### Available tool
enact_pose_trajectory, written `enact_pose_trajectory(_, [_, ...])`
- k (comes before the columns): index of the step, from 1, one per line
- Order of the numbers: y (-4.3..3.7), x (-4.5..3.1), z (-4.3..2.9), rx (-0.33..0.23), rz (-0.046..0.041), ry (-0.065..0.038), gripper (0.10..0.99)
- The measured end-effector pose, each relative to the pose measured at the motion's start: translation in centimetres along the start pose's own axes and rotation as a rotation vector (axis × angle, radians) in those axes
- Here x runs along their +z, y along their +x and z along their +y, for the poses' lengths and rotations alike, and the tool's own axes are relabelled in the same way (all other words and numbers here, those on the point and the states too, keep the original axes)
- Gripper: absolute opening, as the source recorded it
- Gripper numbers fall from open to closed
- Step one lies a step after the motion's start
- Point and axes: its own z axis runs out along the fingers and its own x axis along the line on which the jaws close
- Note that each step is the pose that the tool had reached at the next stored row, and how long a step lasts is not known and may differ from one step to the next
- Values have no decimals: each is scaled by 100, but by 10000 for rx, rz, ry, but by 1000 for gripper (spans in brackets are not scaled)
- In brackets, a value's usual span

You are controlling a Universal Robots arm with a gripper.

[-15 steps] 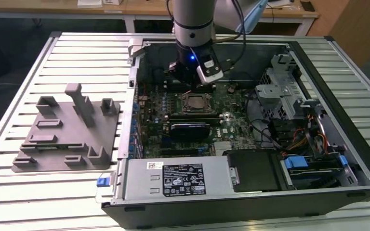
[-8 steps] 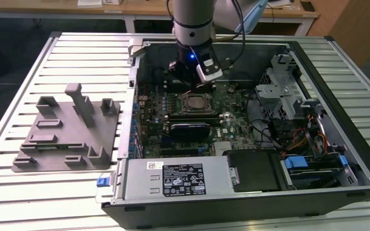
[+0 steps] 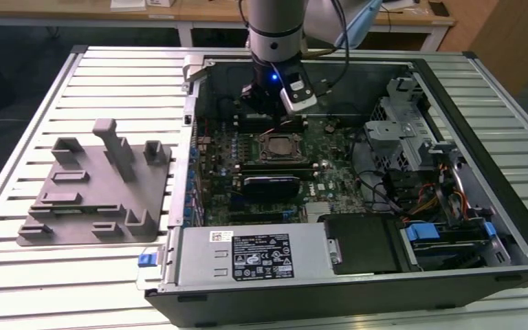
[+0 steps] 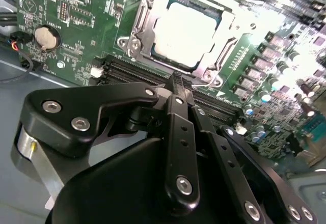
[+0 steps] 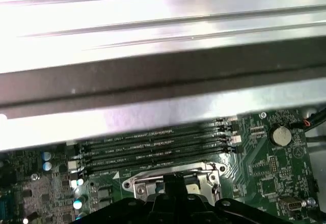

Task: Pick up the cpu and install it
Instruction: 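Install the first cpu locking lever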

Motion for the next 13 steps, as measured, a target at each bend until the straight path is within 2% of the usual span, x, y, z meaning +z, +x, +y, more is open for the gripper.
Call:
enact_pose_trajectory(3, [3, 13, 48, 8, -9, 45, 106])
enact_pose_trajectory(9, [-9, 36, 127, 54, -39, 198, 106])
enact_pose_trajectory(13, [-25, 49, 162, 94, -54, 265, 106])
